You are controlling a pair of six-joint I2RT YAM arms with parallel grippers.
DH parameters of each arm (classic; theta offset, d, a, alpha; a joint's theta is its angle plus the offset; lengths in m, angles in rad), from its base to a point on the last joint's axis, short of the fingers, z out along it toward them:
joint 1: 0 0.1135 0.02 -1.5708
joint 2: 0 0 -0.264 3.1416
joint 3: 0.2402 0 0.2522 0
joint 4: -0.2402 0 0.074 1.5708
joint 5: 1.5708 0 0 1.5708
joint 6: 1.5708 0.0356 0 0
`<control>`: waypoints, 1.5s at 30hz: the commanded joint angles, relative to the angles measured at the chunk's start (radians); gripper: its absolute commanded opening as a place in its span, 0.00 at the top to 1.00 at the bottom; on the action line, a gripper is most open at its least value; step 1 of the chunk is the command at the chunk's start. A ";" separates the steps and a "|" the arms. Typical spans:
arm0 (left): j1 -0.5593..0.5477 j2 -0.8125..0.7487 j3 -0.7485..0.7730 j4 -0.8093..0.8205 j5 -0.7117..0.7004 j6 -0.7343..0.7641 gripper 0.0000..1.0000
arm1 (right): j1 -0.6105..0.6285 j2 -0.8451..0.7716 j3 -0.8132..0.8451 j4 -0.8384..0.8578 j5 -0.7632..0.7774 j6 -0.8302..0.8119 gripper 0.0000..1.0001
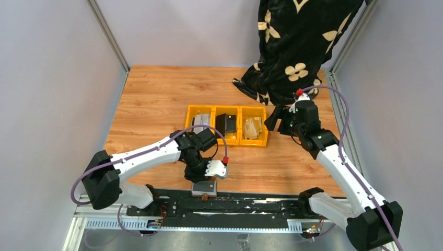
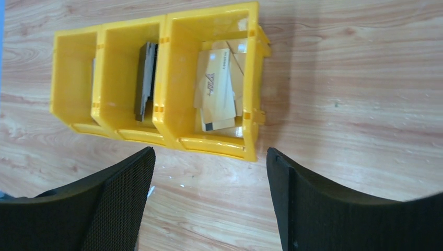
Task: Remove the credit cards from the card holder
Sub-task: Place the card holder at the corner of the board, then reset both arms
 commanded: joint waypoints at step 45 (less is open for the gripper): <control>0.882 0.047 -0.800 2.281 -0.236 -0.692 0.00 | -0.232 0.421 -0.622 1.353 0.485 -0.569 0.08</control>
